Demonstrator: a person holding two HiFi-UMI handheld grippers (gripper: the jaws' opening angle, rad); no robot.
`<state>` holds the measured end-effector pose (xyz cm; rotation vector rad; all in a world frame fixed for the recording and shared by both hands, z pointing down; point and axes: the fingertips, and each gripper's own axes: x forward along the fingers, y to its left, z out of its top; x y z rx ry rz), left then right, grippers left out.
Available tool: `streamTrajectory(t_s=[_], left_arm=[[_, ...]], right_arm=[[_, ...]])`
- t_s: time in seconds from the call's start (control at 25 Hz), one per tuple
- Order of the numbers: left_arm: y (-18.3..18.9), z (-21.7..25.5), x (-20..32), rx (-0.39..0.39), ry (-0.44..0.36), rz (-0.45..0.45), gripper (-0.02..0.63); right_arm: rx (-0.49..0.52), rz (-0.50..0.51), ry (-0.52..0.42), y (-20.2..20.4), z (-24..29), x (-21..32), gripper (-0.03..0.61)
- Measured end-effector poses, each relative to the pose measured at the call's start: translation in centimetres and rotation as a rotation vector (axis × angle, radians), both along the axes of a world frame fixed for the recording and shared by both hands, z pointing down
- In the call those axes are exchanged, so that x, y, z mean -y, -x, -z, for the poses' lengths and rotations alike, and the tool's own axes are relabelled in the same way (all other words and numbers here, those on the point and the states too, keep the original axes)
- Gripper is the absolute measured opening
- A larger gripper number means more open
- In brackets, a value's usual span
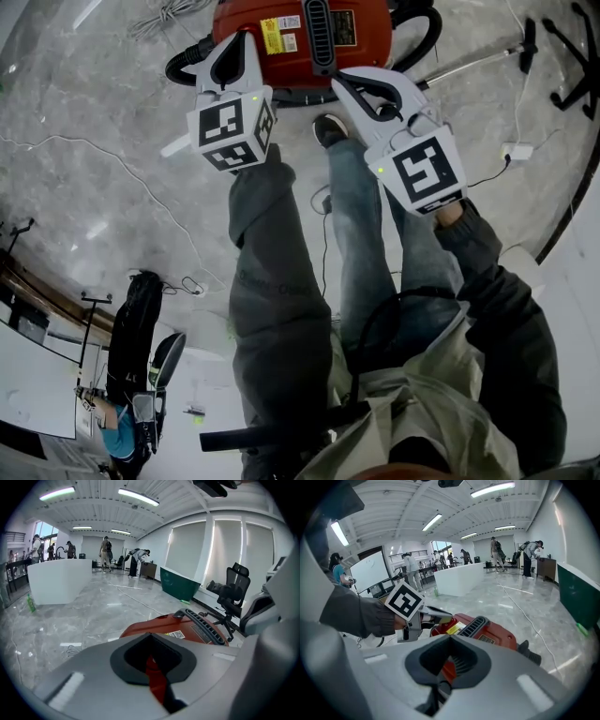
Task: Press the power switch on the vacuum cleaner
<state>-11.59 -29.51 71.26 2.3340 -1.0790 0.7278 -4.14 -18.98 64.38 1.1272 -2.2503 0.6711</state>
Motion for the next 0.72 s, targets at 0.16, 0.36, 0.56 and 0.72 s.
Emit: streamTrajectory(t_s=[0.16,0.36,0.56,0.72], left_arm=[[-0.1,-0.4,0.2,0.014,0.035,-0.009,0.005],[-0.6,-1.0,0.6,0.075,0.077,-0.072,0.005],[-0.3,-0.6,0.5,-0.011,0.059,-0.003,0.005],[-0.7,-0.5,0.4,-0.026,0.035,0.013,0.005]], right_arm=[[0.002,-0.007,0.006,0.1,-0.2,0.2,0.0],[0.005,0.008,-0.002,0.5,-0.1,0.0,0.0],[0.016,0.012,0.006,1.2,0.2,-0.3,0.0],[0.046,0.028,0.041,1.4,-0.3,-1.1,0.0]])
